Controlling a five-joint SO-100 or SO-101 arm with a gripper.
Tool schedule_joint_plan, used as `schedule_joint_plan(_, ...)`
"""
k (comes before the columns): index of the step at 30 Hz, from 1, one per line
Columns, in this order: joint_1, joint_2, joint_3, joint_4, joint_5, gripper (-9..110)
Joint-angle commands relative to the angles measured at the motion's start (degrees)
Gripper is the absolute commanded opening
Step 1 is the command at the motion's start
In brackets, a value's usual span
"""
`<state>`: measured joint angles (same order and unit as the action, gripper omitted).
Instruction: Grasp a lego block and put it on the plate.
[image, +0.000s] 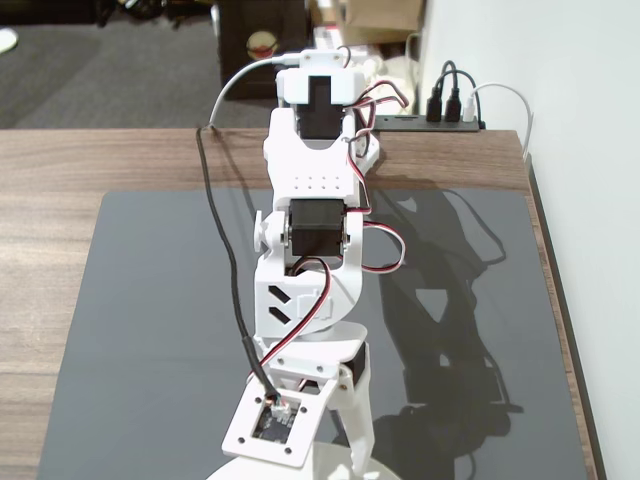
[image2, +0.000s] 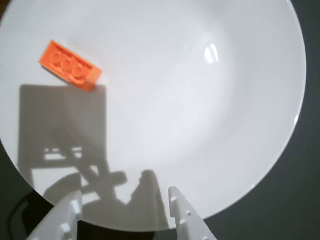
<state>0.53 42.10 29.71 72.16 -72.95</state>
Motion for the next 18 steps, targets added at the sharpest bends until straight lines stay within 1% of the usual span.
schedule_joint_plan(1, -0.26, 6.59, 1.32, 1.14, 0.53, 23)
schedule_joint_plan(11, -0.79, 23.29, 16.35, 6.33, 1.05, 21)
schedule_joint_plan(13, -1.32, 27.16, 20.3, 7.73, 1.05, 19)
schedule_joint_plan(17, -2.2, 35.16, 30.32, 9.05, 1.76, 7)
schedule_joint_plan(18, -2.29, 37.35, 33.31, 9.14, 2.02, 6)
